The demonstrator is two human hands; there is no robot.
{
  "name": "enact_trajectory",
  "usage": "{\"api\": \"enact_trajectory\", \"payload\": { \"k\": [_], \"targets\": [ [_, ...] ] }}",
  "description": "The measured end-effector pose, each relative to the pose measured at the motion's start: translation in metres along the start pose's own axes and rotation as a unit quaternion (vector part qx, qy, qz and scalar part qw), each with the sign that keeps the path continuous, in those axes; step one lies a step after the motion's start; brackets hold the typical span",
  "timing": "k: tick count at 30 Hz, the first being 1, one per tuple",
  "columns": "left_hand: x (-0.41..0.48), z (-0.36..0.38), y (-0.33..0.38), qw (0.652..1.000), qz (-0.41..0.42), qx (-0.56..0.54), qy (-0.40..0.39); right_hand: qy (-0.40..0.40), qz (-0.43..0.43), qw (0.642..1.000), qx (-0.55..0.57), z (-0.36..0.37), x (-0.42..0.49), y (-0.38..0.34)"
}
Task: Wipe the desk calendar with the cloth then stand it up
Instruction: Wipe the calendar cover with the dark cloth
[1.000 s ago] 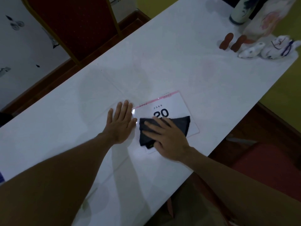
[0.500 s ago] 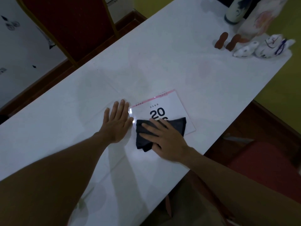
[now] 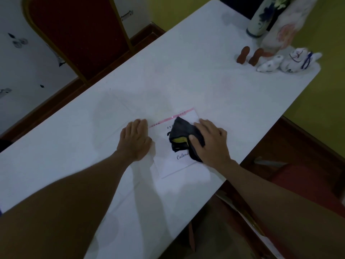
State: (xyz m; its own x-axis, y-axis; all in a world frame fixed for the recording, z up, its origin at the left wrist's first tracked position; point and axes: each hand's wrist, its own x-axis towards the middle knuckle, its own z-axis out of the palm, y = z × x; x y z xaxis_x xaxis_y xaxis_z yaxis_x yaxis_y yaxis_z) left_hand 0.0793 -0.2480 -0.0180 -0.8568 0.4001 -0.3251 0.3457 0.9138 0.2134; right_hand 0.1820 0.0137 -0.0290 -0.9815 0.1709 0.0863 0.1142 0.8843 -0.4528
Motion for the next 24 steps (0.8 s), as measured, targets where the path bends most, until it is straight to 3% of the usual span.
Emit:
{"api": "enact_trajectory", "payload": {
  "k": [5, 11, 16, 24],
  "targets": [
    [0.019, -0.012, 0.042, 0.996, 0.059, -0.026, 0.066, -0.023, 0.083, 0.996, -0.035, -0.009, -0.012, 0.023],
    [0.045, -0.015, 0.082, 0.993, 0.112, -0.031, -0.011, -0.051, 0.066, 0.997, -0.001, -0.017, -0.007, 0.034],
    [0.063, -0.031, 0.104, 0.981, 0.191, -0.037, -0.026, -0.08, 0.044, 0.986, 0.142, -0.034, 0.011, 0.043],
    [0.119, -0.051, 0.161, 0.97, 0.174, -0.157, -0.064, -0.053, 0.097, 0.985, 0.136, -0.073, 0.068, 0.093]
  ]
}}
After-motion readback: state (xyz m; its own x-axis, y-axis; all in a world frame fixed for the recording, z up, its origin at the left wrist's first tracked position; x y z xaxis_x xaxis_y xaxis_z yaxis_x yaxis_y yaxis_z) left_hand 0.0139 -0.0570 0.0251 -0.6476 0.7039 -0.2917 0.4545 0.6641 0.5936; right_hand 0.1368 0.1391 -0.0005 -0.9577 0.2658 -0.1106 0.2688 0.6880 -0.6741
